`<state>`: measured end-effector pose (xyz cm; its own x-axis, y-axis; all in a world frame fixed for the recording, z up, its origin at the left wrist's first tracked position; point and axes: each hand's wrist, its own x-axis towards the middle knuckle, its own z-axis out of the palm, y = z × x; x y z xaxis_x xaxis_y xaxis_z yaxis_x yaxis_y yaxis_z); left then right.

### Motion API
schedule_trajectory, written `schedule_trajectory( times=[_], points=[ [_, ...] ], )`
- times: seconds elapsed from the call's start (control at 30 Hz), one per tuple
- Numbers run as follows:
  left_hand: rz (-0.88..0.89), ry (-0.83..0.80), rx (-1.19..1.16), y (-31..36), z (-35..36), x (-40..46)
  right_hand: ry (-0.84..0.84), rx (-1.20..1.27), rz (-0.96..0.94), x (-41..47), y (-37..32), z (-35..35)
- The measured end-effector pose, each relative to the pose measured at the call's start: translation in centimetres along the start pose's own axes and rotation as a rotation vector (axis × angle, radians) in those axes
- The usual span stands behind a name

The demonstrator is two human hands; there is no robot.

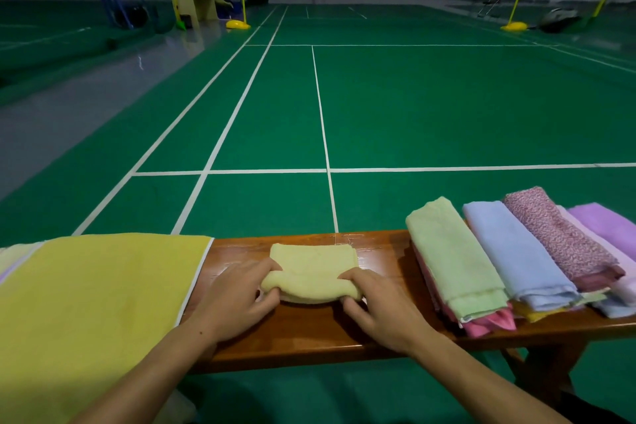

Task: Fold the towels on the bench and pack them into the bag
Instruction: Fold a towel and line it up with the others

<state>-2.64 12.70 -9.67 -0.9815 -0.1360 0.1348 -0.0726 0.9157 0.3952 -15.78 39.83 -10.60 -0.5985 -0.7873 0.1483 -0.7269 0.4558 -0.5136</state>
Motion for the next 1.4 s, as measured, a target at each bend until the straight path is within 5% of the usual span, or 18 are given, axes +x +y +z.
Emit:
schedule_trajectory(
  times=[0.33,0.47,0.63,0.83,0.93,1.17,1.4],
  points=[
    [-0.231,0.063,-0.338,0.6,0.5,0.2,0.102,0.353,0.269,0.7,0.2,0.5],
    [-0.315,0.080,-0.172,0.7,1.0,0.7,0.121,0.326,0.388,1.6,0.3,1.1],
    [-0.282,0.122,0.042,0.8,0.6,0.5,0.077,-0.003,0.461,2.1,-0.9,0.5],
    [-0.006,0.113,0.010,0.7,1.5,0.5,0.221,-0.270,0.036,2.3,-2.4,0.8],
    [0.075,0.056,0.069,1.3,2.3,0.2,0.097,-0.325,-0.137,2.2,-3.8,2.1],
    [-0.068,0.042,-0.016,1.1,2.3,-0.2,-0.178,-0.436,-0.081,2.3,-3.5,1.8],
    [-0.281,0.038,-0.140,1.5,0.9,0.3,-0.156,-0.432,0.070,2.0,-3.3,0.8]
  ],
)
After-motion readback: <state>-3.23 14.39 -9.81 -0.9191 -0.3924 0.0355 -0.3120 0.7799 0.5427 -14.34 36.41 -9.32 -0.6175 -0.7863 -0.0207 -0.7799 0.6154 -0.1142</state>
